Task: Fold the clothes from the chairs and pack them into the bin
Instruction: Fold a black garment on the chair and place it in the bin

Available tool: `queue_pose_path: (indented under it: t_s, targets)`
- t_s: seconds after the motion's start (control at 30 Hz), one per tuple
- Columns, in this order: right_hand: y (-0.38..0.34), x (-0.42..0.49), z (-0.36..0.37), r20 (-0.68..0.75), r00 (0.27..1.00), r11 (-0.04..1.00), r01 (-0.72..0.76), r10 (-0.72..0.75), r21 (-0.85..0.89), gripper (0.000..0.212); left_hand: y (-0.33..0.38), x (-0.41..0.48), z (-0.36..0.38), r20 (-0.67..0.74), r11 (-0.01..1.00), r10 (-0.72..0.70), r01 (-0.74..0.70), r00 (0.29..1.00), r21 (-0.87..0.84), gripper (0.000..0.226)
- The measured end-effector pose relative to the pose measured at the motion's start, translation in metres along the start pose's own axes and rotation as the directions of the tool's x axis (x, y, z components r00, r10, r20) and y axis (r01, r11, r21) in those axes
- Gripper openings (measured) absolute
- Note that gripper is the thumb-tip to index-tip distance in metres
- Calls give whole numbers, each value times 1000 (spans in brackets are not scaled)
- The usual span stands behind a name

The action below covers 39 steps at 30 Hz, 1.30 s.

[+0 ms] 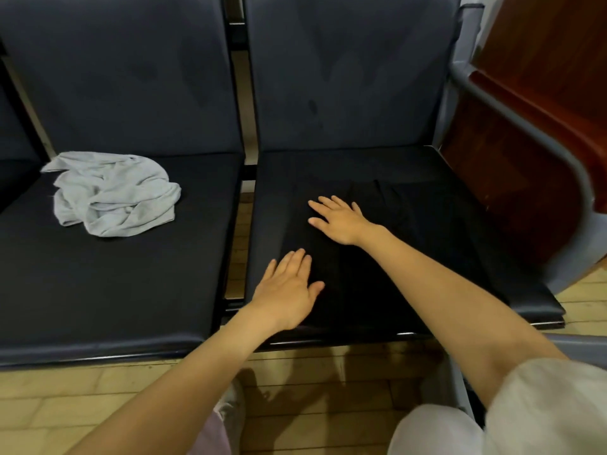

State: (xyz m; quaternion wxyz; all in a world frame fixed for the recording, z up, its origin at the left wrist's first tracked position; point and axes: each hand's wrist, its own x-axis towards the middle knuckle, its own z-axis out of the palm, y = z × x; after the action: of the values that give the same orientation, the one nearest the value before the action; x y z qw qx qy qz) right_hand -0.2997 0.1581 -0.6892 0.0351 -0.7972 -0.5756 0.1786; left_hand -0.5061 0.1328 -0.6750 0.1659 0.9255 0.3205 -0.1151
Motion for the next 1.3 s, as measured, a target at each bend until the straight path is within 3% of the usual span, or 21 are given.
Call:
queue_pose_path:
  t_s: [0.13, 0.27, 0.37, 0.47, 0.53, 0.67, 0.87, 0.97, 1.03, 1.17, 1.23, 1.3]
  targets:
    - [-19, 15, 1, -18, 996, 994, 84, -83, 74, 55, -21, 5, -5, -32, 993, -122, 122, 992, -8, 58]
    - [1, 8, -8, -162, 984, 990, 86, -67, 114, 52, -13, 12, -6, -162, 988, -145, 134, 976, -73, 53]
    - [50, -11, -19, -218, 975, 999, -48, 52, 22, 47, 17, 15, 5, -182, 997, -19, 5, 983, -76, 55]
    - [107, -35, -29, -179, 945, 962, -270, 272, 37, 50, 50, 16, 21, -149, 992, 119, -123, 982, -18, 58]
    - [136, -48, -34, -154, 915, 927, -360, 373, 103, 52, 70, 16, 24, -260, 971, 232, -241, 937, -3, 62]
    - [165, -60, -39, -125, 894, 897, -407, 429, 171, 56, 114, 24, 40, -426, 870, 479, -479, 768, 115, 47]
    - [174, -46, -37, -64, 885, 878, -445, 462, 175, 58, 160, 39, 61, -376, 788, 611, -579, 696, 210, 55]
    - [178, -45, -40, -44, 891, 875, -432, 451, 218, 58, 181, 45, 63, -443, 797, 595, -563, 671, 218, 43]
    - [182, -46, -43, -42, 897, 870, -415, 440, 265, 57, 189, 48, 60, -495, 805, 552, -583, 671, 109, 27]
    - [179, -49, -50, -61, 892, 806, -374, 448, 459, 53, 188, 37, 28, -485, 832, 271, -456, 832, -316, 16]
    - [170, -47, -57, -105, 878, 762, -339, 467, 551, 53, 177, 29, 14, -488, 818, 189, -411, 852, -401, 18]
    - [153, -42, -68, -159, 895, 781, -263, 416, 566, 52, 160, 19, -1, -486, 811, 137, -379, 863, -446, 30]
